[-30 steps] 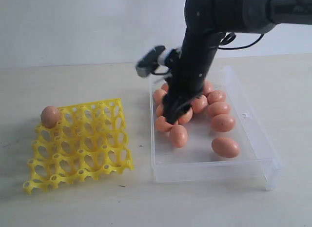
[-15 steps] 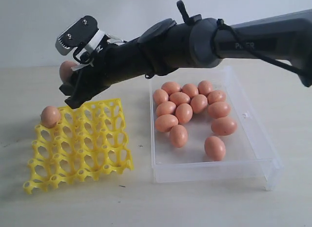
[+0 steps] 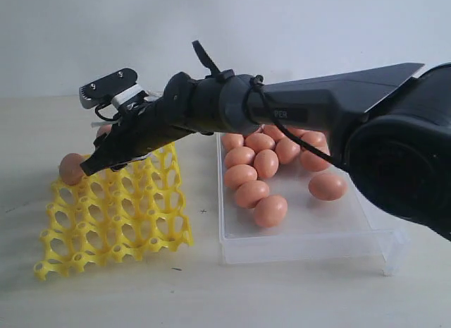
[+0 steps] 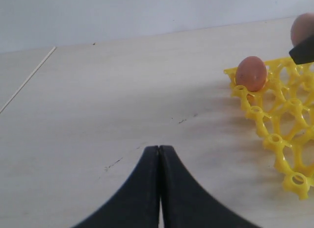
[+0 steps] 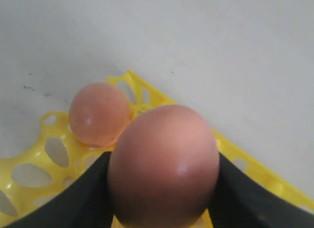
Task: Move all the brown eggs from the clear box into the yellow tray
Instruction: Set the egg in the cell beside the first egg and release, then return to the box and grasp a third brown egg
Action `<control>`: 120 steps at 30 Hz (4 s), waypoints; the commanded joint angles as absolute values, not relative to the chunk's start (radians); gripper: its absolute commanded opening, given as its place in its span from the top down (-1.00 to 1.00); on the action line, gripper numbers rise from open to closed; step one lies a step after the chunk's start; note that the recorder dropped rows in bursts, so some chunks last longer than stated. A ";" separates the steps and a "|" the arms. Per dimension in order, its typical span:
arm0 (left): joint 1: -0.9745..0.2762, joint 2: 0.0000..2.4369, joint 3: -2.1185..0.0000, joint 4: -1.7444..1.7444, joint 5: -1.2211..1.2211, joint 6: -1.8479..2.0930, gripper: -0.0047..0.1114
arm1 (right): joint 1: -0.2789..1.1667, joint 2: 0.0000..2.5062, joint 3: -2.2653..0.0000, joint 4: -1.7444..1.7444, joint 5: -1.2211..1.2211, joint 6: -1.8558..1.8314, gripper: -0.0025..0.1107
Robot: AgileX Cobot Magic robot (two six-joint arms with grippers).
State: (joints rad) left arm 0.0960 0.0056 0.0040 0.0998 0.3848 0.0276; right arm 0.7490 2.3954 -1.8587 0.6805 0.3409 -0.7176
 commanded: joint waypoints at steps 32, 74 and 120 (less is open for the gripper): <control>0.090 0.000 0.000 0.101 0.377 0.022 0.92 | 0.802 2.483 -1.954 0.698 0.250 -0.533 0.80; 0.090 0.000 0.000 0.101 0.377 0.022 0.92 | 0.642 1.943 -1.567 -0.314 0.916 0.140 -0.24; 0.090 0.000 0.000 0.101 0.377 0.022 0.92 | 0.456 1.919 -1.313 -0.010 0.531 -0.486 0.96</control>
